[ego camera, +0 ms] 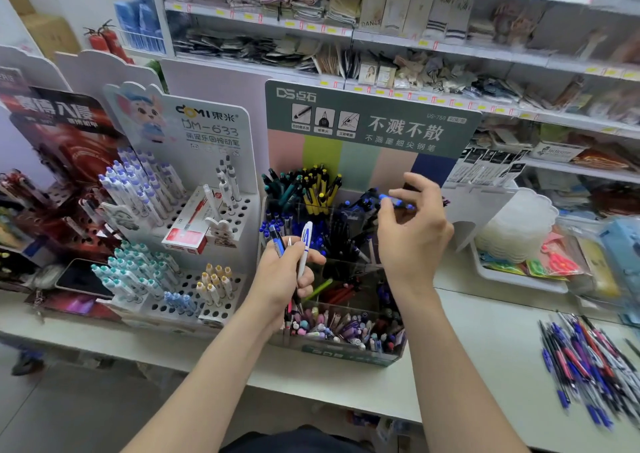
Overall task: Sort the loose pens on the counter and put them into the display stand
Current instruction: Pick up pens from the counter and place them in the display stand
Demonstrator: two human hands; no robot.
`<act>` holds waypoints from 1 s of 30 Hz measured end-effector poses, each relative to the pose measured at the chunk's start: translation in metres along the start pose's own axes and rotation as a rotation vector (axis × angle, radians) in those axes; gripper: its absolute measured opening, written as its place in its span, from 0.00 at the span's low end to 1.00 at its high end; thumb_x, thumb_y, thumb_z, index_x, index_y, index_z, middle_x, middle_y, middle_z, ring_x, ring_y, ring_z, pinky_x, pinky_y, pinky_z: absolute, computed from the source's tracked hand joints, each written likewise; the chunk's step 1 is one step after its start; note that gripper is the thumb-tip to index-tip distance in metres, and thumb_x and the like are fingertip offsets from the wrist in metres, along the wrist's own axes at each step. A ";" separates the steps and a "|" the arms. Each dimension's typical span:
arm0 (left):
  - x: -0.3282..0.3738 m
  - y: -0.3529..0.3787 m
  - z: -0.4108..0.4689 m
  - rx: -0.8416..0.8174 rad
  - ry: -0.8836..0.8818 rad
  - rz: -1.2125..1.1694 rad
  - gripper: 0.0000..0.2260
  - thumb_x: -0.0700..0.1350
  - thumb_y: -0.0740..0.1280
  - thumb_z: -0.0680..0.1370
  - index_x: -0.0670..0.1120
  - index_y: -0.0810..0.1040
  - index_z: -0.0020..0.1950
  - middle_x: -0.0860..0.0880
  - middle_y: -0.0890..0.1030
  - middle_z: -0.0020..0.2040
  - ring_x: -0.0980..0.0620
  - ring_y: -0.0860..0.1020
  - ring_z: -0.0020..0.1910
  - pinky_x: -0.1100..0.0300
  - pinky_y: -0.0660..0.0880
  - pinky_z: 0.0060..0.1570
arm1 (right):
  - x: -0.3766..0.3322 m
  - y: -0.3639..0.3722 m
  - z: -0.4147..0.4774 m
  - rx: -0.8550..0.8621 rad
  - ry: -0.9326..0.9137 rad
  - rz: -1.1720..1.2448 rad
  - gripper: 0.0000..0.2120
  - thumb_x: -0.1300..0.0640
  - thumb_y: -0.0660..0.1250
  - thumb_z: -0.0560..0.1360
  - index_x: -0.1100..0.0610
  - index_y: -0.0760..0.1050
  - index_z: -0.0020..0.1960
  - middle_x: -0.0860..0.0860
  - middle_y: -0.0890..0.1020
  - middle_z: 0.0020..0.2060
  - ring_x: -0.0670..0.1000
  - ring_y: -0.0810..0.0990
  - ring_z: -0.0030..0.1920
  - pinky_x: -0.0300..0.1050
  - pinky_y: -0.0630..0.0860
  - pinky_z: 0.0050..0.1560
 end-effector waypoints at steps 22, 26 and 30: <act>-0.006 0.036 -0.006 -0.128 0.021 0.050 0.07 0.32 0.56 0.81 0.38 0.72 0.55 0.40 0.71 0.32 0.49 0.65 0.27 0.58 0.63 0.27 | 0.018 0.020 -0.040 -0.472 0.085 0.040 0.15 0.44 0.71 0.80 0.50 0.83 0.39 0.44 0.83 0.30 0.46 0.81 0.34 0.48 0.78 0.40; -0.011 0.046 -0.010 -0.142 0.034 0.115 0.04 0.35 0.61 0.84 0.38 0.73 0.57 0.38 0.85 0.45 0.42 0.81 0.41 0.52 0.80 0.40 | 0.024 0.010 -0.059 -0.490 0.190 0.185 0.14 0.46 0.65 0.86 0.52 0.75 0.44 0.49 0.83 0.33 0.53 0.81 0.34 0.57 0.80 0.40; -0.022 0.047 -0.004 -0.029 0.101 0.170 0.08 0.35 0.59 0.86 0.41 0.76 0.61 0.42 0.88 0.50 0.43 0.85 0.52 0.46 0.81 0.58 | 0.028 -0.017 -0.039 -0.256 0.240 0.399 0.10 0.47 0.57 0.88 0.50 0.74 0.58 0.54 0.82 0.32 0.56 0.82 0.29 0.52 0.80 0.30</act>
Point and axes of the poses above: each hand's wrist, its own z-axis towards the middle knuckle, its own y-axis out of the palm, x = y × z, the point moved 3 cm from there along z, towards the middle knuckle
